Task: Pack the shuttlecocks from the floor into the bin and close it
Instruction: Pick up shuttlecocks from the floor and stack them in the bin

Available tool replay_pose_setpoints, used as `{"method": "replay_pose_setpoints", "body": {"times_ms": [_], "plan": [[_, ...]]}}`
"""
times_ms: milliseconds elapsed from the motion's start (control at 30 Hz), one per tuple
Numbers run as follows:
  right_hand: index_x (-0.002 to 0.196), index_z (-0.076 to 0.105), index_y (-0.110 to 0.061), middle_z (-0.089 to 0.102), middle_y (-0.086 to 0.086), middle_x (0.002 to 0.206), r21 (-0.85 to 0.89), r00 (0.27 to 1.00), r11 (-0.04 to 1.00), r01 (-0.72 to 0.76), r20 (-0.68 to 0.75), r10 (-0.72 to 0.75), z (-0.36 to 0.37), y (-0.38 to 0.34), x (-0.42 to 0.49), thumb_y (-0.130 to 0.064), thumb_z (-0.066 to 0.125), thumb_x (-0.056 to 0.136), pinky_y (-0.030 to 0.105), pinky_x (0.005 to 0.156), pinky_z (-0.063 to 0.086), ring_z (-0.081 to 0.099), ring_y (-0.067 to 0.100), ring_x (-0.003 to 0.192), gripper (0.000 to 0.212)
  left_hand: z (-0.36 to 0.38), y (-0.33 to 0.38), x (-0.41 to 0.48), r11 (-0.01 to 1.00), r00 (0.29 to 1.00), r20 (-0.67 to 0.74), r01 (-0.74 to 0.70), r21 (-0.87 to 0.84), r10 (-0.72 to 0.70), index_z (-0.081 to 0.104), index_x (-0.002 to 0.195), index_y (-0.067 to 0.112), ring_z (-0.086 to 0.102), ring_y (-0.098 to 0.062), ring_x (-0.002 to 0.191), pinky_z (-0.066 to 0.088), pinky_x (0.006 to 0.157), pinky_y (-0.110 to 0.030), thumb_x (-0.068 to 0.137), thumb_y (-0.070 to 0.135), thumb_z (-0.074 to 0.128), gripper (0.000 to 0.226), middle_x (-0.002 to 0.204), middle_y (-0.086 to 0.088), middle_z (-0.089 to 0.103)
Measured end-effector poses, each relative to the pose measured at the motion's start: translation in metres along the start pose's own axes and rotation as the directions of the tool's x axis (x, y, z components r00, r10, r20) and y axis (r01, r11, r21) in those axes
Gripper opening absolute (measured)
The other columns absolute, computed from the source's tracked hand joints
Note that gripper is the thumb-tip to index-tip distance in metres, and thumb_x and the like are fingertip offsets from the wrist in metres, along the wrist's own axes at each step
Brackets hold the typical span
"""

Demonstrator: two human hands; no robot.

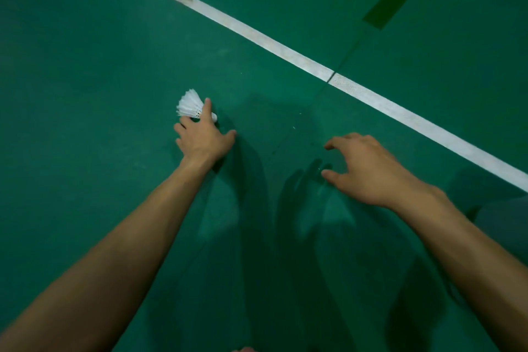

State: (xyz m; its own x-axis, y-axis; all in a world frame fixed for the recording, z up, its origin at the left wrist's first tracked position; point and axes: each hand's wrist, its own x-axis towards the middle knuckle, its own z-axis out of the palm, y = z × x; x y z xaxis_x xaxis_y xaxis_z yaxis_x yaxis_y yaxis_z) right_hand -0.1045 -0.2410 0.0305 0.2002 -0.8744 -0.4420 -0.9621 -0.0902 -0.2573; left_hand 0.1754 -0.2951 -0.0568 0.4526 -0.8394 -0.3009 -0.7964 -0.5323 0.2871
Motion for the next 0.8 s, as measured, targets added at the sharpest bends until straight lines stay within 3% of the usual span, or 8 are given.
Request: {"method": "replay_pose_setpoints", "body": {"times_ms": [100, 167, 233, 300, 400, 500, 600, 800], "plan": [[0.143, 0.054, -0.02, 0.056, 0.013, 0.14, 0.037, 1.0, 0.999, 0.003, -0.011, -0.003, 0.002, 0.008, -0.001, -0.046, 0.068, 0.091, 0.043, 0.109, 0.043, 0.048, 0.035, 0.132, 0.06, 0.006, 0.005, 0.004, 0.999, 0.997, -0.075, -0.039, -0.038, 0.036, 0.049, 0.145, 0.03, 0.039, -0.041, 0.129, 0.038, 0.107, -0.047, 0.082, 0.054, 0.071, 0.071, 0.138, -0.018, 0.042], [0.141, 0.055, -0.018, 0.057, 0.012, 0.141, 0.084, 0.999, 0.996, 0.04, -0.038, -0.037, 0.003, 0.012, -0.006, -0.043, 0.068, 0.092, 0.042, 0.112, 0.041, 0.049, 0.033, 0.133, 0.058, 0.008, 0.014, -0.013, 0.978, 0.986, -0.107, -0.141, -0.152, 0.125, 0.069, 0.121, 0.024, 0.053, -0.038, 0.118, 0.046, 0.103, -0.042, 0.083, 0.047, 0.069, 0.044, 0.127, -0.015, 0.053], [0.144, 0.052, -0.018, 0.054, 0.009, 0.145, 0.149, 0.991, 0.985, 0.081, -0.115, -0.064, -0.001, 0.014, -0.014, -0.039, 0.068, 0.093, 0.041, 0.114, 0.038, 0.047, 0.031, 0.136, 0.058, 0.009, 0.03, -0.047, 0.919, 0.957, -0.157, -0.281, -0.278, 0.245, 0.076, 0.098, 0.024, 0.064, -0.027, 0.096, 0.05, 0.091, -0.029, 0.083, 0.037, 0.07, 0.021, 0.113, -0.01, 0.059], [0.149, 0.046, -0.019, 0.049, 0.005, 0.15, 0.214, 0.973, 0.969, 0.123, -0.216, -0.076, -0.01, 0.016, -0.026, -0.035, 0.068, 0.093, 0.039, 0.116, 0.037, 0.045, 0.026, 0.139, 0.061, 0.004, 0.056, -0.094, 0.847, 0.919, -0.193, -0.393, -0.357, 0.345, 0.075, 0.086, 0.024, 0.061, -0.014, 0.08, 0.042, 0.078, -0.013, 0.082, 0.029, 0.074, 0.006, 0.102, -0.006, 0.06], [0.142, 0.054, -0.019, 0.056, 0.003, 0.142, 0.279, 0.933, 0.942, 0.187, -0.351, -0.081, -0.031, 0.025, -0.049, -0.029, 0.07, 0.092, 0.032, 0.11, 0.04, 0.054, 0.022, 0.128, 0.054, -0.006, 0.098, -0.162, 0.752, 0.865, -0.222, -0.501, -0.428, 0.45, 0.072, 0.074, 0.026, 0.059, -0.007, 0.073, 0.042, 0.073, -0.014, 0.077, 0.031, 0.077, 0.007, 0.092, 0.0, 0.064], [0.105, 0.074, -0.014, 0.074, 0.005, 0.108, 0.262, 0.879, 0.94, 0.22, -0.47, -0.075, -0.053, 0.043, -0.087, -0.029, 0.066, 0.088, 0.036, 0.094, 0.05, 0.066, 0.027, 0.105, 0.024, -0.018, 0.136, -0.216, 0.669, 0.798, -0.252, -0.598, -0.441, 0.547, 0.067, 0.062, 0.026, 0.063, -0.012, 0.068, 0.046, 0.07, -0.026, 0.075, 0.037, 0.07, 0.017, 0.075, 0.003, 0.068], [0.077, 0.072, -0.015, 0.074, 0.005, 0.079, 0.27, 0.835, 0.938, 0.219, -0.549, -0.037, -0.072, 0.072, -0.145, -0.028, 0.059, 0.08, 0.042, 0.08, 0.054, 0.068, 0.031, 0.084, 0.018, -0.033, 0.171, -0.272, 0.569, 0.686, -0.238, -0.713, -0.41, 0.688, 0.057, 0.057, 0.024, 0.059, -0.014, 0.06, 0.048, 0.064, -0.031, 0.075, 0.038, 0.063, 0.024, 0.063, 0.005, 0.06], [0.081, 0.075, -0.017, 0.069, -0.007, 0.07, 0.439, 0.765, 0.899, -0.004, -0.577, 0.285, -0.092, 0.175, -0.281, -0.018, 0.073, 0.083, 0.03, 0.073, 0.055, 0.067, 0.015, 0.073, 0.003, -0.019, 0.235, -0.376, 0.371, 0.442, -0.106, -0.841, -0.393, 0.89, 0.071, 0.076, 0.019, 0.067, -0.015, 0.084, 0.053, 0.083, -0.038, 0.078, 0.032, 0.07, 0.014, 0.081, 0.004, 0.073]]}}
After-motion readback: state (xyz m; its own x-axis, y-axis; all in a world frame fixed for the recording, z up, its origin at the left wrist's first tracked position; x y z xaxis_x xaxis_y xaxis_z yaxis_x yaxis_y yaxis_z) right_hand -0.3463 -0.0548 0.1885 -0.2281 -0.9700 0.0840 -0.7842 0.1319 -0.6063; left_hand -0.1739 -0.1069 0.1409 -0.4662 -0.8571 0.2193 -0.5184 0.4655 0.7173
